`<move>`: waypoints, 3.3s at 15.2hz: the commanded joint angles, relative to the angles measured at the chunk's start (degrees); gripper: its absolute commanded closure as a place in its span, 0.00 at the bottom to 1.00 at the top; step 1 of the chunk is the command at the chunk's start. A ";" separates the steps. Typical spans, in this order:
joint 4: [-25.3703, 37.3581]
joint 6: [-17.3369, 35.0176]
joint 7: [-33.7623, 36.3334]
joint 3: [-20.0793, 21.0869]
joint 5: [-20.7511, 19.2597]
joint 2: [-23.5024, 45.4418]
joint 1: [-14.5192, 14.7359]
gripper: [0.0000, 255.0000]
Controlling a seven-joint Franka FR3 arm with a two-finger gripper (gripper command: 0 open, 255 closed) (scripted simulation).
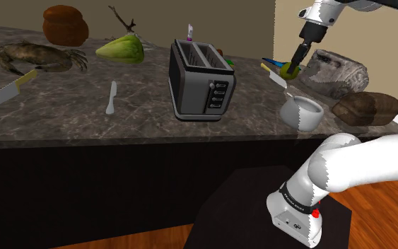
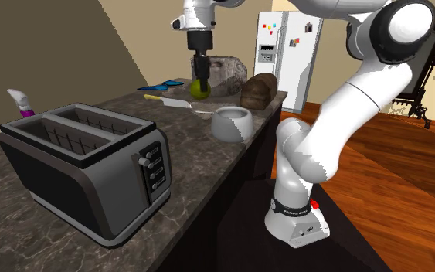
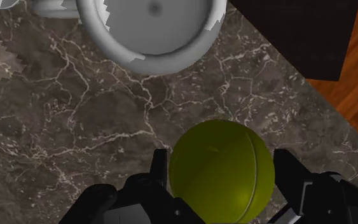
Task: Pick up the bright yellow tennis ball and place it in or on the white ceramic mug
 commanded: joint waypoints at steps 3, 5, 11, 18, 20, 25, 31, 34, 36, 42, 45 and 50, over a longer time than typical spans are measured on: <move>-1.47 -2.41 -4.22 -2.97 -3.28 -4.31 -2.12 1.00; -1.54 -3.65 -6.54 -4.65 -5.02 -5.93 -3.13 1.00; -1.65 -5.81 -12.34 -9.14 -9.60 -9.27 -5.38 1.00; -8.07 -1.38 -11.99 -10.36 -10.98 -11.34 -6.20 1.00; -9.82 -0.11 -11.90 -10.77 -11.42 -11.84 -6.43 1.00; -13.65 2.80 -11.73 -11.80 -12.45 -12.80 -6.96 1.00; -13.65 2.79 -11.73 -11.80 -12.45 -12.80 -6.96 1.00; -13.64 2.79 -11.73 -11.80 -12.45 -12.80 -6.96 0.00; -13.64 2.79 -11.73 -11.80 -12.45 -12.80 -6.96 0.00; -5.06 -3.08 -12.46 -10.24 -10.56 -10.10 -5.75 0.00; -5.06 -3.08 -12.46 -10.24 -10.56 -10.10 -5.75 0.00; -5.07 -3.07 -12.47 -10.25 -10.57 -10.10 -5.75 0.00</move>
